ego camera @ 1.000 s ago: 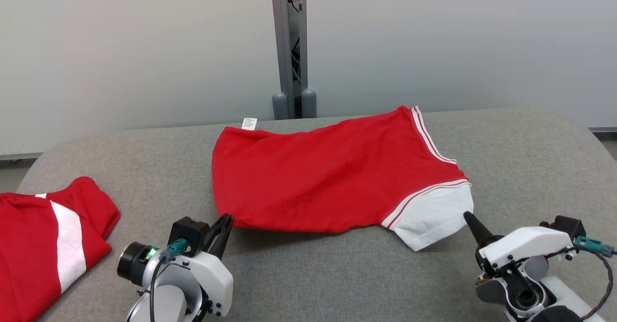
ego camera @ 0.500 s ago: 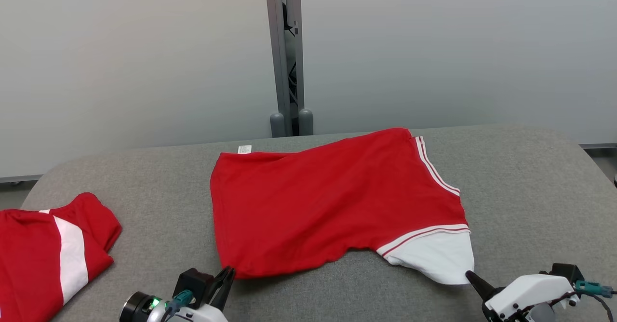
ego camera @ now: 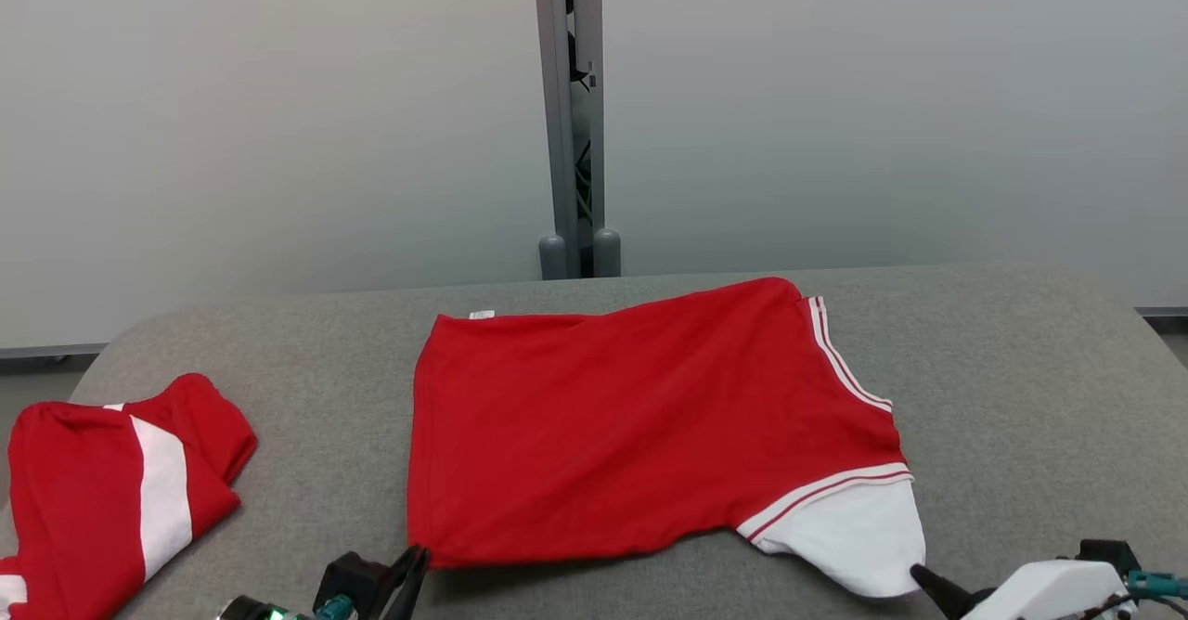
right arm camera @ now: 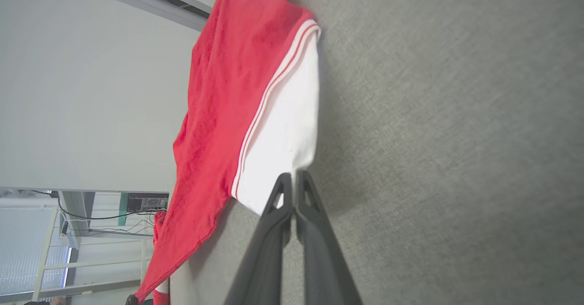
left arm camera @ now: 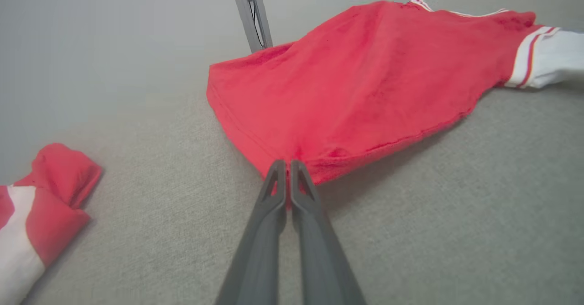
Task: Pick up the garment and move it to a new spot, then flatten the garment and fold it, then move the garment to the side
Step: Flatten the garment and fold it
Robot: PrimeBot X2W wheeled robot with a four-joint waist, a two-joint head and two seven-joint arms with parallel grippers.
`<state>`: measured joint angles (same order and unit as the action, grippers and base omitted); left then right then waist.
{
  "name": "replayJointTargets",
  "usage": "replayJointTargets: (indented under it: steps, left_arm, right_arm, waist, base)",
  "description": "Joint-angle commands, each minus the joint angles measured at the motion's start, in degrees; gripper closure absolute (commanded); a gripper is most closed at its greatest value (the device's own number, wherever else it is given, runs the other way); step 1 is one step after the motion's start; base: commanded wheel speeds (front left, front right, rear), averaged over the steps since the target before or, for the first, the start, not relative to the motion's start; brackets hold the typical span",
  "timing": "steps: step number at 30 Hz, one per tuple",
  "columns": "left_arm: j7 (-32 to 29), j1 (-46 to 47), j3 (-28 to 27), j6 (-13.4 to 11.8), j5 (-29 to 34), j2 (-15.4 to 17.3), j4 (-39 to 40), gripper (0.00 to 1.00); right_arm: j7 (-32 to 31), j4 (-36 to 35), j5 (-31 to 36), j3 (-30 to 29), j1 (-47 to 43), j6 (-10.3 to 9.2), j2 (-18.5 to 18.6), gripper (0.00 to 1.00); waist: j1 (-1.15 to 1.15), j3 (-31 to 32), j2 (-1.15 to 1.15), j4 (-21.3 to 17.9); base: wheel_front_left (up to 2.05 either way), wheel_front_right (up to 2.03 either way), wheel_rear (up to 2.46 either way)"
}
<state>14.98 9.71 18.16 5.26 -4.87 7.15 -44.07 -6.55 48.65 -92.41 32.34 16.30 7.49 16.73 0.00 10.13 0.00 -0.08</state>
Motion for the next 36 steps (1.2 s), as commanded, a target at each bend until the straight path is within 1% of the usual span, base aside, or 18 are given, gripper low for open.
replayJointTargets:
  steps: [1, 4, 5, 8, 11, 15, 20, 23, 27, 33, 36]
  left_arm:
    - [0.22, -1.03, 0.96, 0.43, 1.07, 0.88, -0.61, 1.00]
    - [0.22, -1.99, 2.23, 0.64, 1.93, 1.50, -1.43, 1.00]
    - [0.22, -1.99, 2.23, 0.64, 1.93, 1.50, -1.43, 1.00]
    - [0.22, -2.74, 3.00, 0.52, 2.56, 2.18, -1.86, 1.00]
    - [0.21, -3.12, 2.96, 0.14, 2.48, 2.42, -1.28, 1.00]
    - [0.21, -2.90, 2.30, -0.91, 2.19, 2.76, 0.42, 1.00]
    - [0.22, -3.19, 2.44, -1.27, 2.41, 3.06, 1.52, 1.00]
    - [0.22, -3.30, 2.64, -1.18, 2.53, 3.23, 1.82, 1.00]
    - [0.21, -3.35, 2.68, -1.16, 2.45, 3.48, 2.12, 1.00]
    - [0.22, -3.18, 3.01, -1.31, 2.74, 3.72, 2.05, 1.00]
    - [0.21, -3.54, 4.22, -0.79, 3.48, 4.07, 0.00, 1.00]
  right_arm:
    - [-2.13, -0.71, -0.45, 0.54, -1.58, 0.00, 0.87, 1.00]
    - [-4.85, -2.28, -1.02, 1.11, -3.45, 0.00, 1.54, 1.00]
    - [-4.85, -2.28, -1.02, 1.11, -3.45, 0.00, 1.54, 1.00]
    - [-7.27, -4.26, -1.73, 1.40, -5.10, 0.00, 2.86, 1.00]
    - [-8.01, -5.92, -2.16, 1.20, -6.14, 0.00, 4.14, 1.00]
    - [-7.46, -6.89, -3.05, 0.10, -6.64, 0.00, 5.17, 1.00]
    - [-10.66, -9.82, -4.13, 0.60, -7.73, 0.00, 6.45, 1.00]
    - [-13.34, -12.87, -4.97, 1.13, -9.18, 0.00, 8.19, 1.00]
    - [-15.35, -16.71, -6.41, 1.27, -11.66, 0.00, 10.60, 1.00]
    - [-14.83, -19.46, -8.05, 1.23, -13.27, 0.00, 12.87, 1.00]
    - [-15.93, -20.36, -8.49, 2.44, -13.77, 0.00, 13.74, 1.00]
  waist:
    - [0.00, 0.46, 0.00, 0.39]
    - [0.00, 0.85, 0.00, 0.69]
    - [0.00, 0.85, 0.00, 0.69]
    - [0.00, 1.13, 0.00, 0.75]
    - [0.00, 1.15, 0.00, 0.78]
    - [0.00, 1.02, 0.00, 0.94]
    - [0.00, 0.93, 0.00, 1.22]
    - [0.00, 0.81, 0.00, 1.57]
    - [0.00, 0.53, 0.00, 1.99]
    - [0.00, -0.07, 0.00, 2.15]
    - [0.00, -0.24, 0.00, 2.18]
  base:
    - [0.00, 0.00, 0.00]
    - [0.00, 0.00, 0.00]
    - [0.00, 0.00, 0.00]
    - [0.00, 0.00, 0.00]
    - [0.00, 0.00, 0.00]
    - [0.00, 0.00, 0.00]
    - [0.00, 0.00, 0.00]
    - [0.00, 0.00, 0.00]
    - [0.00, 0.00, 0.00]
    - [0.00, 0.00, 0.00]
    - [0.00, 0.00, 0.00]
